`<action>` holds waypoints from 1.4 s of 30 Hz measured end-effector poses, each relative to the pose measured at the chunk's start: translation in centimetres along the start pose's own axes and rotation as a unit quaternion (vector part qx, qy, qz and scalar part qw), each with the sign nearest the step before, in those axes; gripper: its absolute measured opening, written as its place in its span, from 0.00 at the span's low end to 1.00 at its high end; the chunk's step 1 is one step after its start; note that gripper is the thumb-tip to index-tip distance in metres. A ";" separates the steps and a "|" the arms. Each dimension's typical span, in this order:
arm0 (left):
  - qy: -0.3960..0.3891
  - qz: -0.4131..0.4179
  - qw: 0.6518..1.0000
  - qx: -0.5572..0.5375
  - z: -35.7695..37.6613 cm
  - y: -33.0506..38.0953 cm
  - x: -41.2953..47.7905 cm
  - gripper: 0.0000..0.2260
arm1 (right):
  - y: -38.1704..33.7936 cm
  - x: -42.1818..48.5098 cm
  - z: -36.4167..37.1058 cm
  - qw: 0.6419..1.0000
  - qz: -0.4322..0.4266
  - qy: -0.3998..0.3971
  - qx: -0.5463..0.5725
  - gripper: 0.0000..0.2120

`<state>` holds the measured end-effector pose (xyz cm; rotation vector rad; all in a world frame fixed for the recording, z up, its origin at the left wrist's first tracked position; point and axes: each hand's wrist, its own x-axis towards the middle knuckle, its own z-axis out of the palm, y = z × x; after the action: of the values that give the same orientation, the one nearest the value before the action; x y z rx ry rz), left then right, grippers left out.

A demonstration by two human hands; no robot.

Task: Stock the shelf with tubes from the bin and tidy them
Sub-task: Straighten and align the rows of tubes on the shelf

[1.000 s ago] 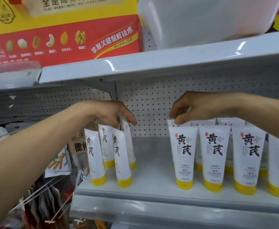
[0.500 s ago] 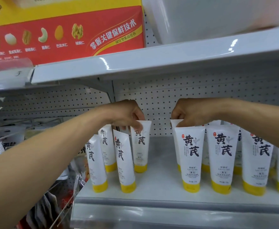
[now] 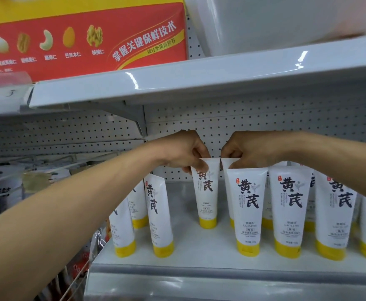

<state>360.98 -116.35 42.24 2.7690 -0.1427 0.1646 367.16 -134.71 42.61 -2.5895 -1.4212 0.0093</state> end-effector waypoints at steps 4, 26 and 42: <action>0.000 -0.003 1.000 0.009 0.0 0.2 0.0 0.06 | 0.0 -0.1 -0.1 1.000 -0.006 -0.003 0.012 0.03; 0.069 -0.008 0.997 0.042 -2.4 1.4 -6.4 0.17 | 0.2 -2.5 -0.8 0.982 -0.079 0.151 0.081 0.18; -0.017 -0.024 0.999 0.045 -0.3 0.6 -9.4 0.03 | -1.4 -4.9 1.4 0.999 -0.038 0.005 -0.002 0.06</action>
<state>351.63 -116.04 41.44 2.8627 -0.0798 0.1132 363.18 -137.90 41.08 -2.5336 -1.5165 -0.0163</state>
